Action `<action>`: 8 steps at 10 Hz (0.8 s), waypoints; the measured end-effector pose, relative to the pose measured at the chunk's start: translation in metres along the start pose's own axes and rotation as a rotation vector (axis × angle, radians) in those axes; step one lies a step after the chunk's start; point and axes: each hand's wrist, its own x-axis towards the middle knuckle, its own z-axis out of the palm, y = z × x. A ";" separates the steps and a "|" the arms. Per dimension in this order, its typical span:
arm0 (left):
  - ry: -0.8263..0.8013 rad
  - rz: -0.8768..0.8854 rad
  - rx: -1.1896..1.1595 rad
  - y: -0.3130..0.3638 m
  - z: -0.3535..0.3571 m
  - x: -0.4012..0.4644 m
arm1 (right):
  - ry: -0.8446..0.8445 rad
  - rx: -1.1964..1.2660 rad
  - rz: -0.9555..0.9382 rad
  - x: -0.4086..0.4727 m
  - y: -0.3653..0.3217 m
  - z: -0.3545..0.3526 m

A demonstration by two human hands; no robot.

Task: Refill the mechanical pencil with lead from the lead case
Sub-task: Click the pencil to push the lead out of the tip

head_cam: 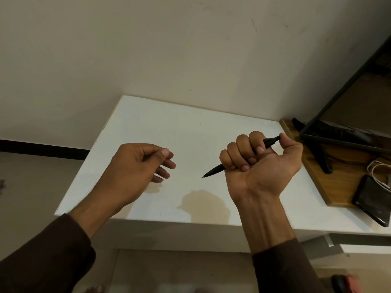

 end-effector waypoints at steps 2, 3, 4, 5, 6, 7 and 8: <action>-0.004 0.005 0.010 0.001 0.001 0.000 | 0.004 -0.007 -0.005 0.000 0.000 0.000; -0.003 0.008 0.012 0.000 0.000 0.000 | 0.004 0.001 -0.004 0.000 0.000 -0.001; -0.005 0.011 0.014 0.000 0.000 0.000 | 0.004 -0.003 -0.006 0.000 0.000 -0.001; -0.009 0.013 0.015 0.000 0.001 0.000 | 0.008 -0.010 -0.010 0.000 0.000 -0.001; -0.008 0.014 0.013 0.000 0.000 0.000 | 0.009 -0.005 -0.008 0.001 0.000 -0.002; -0.010 0.017 0.016 0.000 0.000 0.000 | 0.008 0.000 -0.008 0.001 0.000 -0.002; -0.013 0.019 0.021 0.000 0.000 0.000 | 0.008 -0.008 -0.011 0.001 0.000 -0.002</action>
